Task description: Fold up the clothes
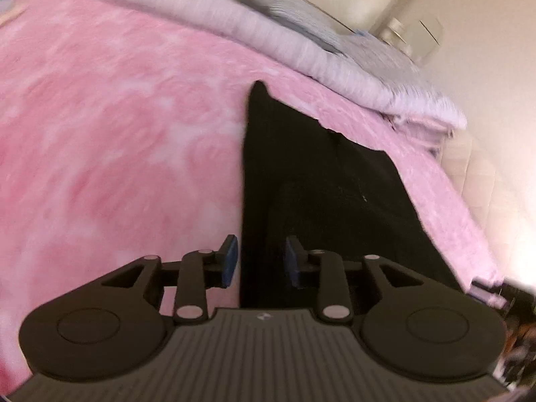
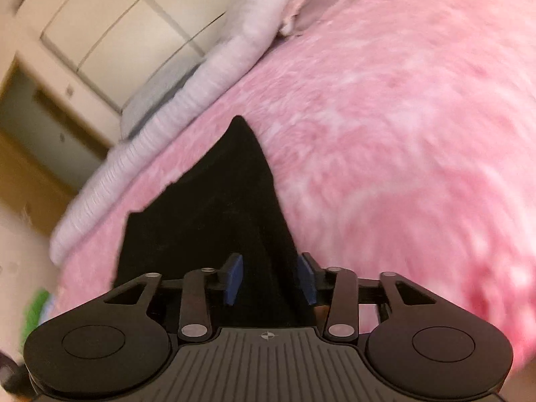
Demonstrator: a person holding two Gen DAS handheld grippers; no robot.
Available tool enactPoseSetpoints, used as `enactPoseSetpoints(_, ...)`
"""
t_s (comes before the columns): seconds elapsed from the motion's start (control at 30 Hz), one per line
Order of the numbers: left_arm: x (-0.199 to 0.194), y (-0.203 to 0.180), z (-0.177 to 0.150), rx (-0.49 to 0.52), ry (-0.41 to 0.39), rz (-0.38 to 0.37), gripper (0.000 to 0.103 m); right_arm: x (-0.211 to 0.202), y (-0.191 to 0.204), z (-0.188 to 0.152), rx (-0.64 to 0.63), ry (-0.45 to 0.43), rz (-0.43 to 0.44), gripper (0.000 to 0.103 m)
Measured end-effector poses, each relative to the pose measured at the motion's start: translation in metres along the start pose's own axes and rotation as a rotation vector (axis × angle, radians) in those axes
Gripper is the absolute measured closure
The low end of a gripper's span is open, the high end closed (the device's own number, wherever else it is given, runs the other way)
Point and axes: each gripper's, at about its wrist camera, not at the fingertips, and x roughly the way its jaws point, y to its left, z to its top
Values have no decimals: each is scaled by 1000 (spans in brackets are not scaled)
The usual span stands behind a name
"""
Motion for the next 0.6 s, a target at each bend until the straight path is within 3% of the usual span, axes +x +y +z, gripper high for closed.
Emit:
enactPoseSetpoints(0.17, -20, 24, -53, -424, 39, -166, 60, -31, -31, -46, 284, 45, 82, 39)
enactPoseSetpoints(0.3, 5, 27, -70, -588, 46, -195, 60, -24, -42, -64, 422, 46, 98, 38)
enactPoseSetpoints(0.5, 30, 33, -73, -689, -42, -163, 62, -12, -37, -59, 478, 7, 114, 36)
enactPoseSetpoints(0.57, 33, 29, -72, -635, -57, -156, 67, -5, -34, -58, 472, 12, 124, 36)
enactPoseSetpoints(0.6, 34, 24, -69, -573, -54, -145, 78, -1, -32, -58, 462, 15, 127, 36)
